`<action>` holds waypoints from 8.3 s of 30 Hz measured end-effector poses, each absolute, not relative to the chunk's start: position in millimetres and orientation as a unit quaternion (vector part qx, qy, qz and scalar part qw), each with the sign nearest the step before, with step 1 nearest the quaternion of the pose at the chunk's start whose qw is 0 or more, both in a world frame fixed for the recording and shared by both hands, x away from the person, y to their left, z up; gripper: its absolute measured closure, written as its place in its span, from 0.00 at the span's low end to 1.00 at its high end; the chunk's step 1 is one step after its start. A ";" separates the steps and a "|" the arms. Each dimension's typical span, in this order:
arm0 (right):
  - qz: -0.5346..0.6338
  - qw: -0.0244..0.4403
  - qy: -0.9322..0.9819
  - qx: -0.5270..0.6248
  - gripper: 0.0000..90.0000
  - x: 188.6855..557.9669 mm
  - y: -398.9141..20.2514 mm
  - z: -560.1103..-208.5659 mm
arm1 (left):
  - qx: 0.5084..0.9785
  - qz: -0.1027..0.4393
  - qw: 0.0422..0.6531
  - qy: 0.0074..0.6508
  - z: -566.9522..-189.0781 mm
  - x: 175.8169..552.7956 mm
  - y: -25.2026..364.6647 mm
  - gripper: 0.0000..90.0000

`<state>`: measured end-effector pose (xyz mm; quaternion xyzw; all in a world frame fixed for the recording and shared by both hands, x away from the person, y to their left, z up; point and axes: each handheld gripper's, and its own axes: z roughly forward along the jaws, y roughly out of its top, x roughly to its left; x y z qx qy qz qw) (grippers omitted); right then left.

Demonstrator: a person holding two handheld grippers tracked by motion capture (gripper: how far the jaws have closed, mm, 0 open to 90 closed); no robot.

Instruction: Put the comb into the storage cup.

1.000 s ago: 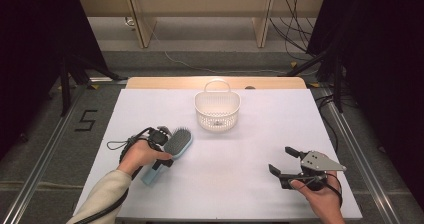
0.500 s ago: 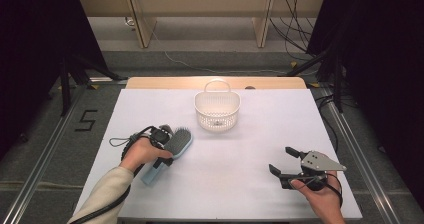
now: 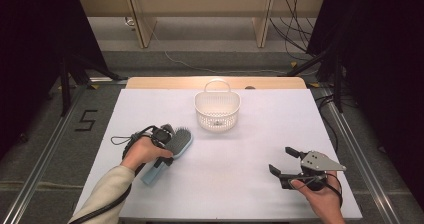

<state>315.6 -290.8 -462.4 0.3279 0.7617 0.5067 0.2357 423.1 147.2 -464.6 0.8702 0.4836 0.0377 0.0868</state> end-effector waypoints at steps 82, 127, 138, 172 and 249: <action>0.508 0.237 0.760 0.329 0.18 314.2 -291.8 -461.9 | 0.866 0.037 0.065 0.495 -461.2 421.3 134.7 0.77; 0.508 0.238 0.759 0.330 0.18 313.5 -293.1 -461.3 | 0.843 0.098 0.148 0.508 -447.6 414.6 149.4 0.77; 0.509 0.238 0.758 0.331 0.18 313.6 -293.6 -461.3 | 0.832 0.132 0.184 0.506 -445.7 413.8 147.8 0.77; 0.510 0.240 0.756 0.332 0.18 313.1 -294.4 -461.2 | 0.799 0.158 0.251 0.523 -434.6 413.0 150.6 0.77; 0.508 0.241 0.757 0.333 0.18 312.9 -294.9 -461.1 | 0.766 0.210 0.316 0.519 -422.1 411.5 153.2 0.77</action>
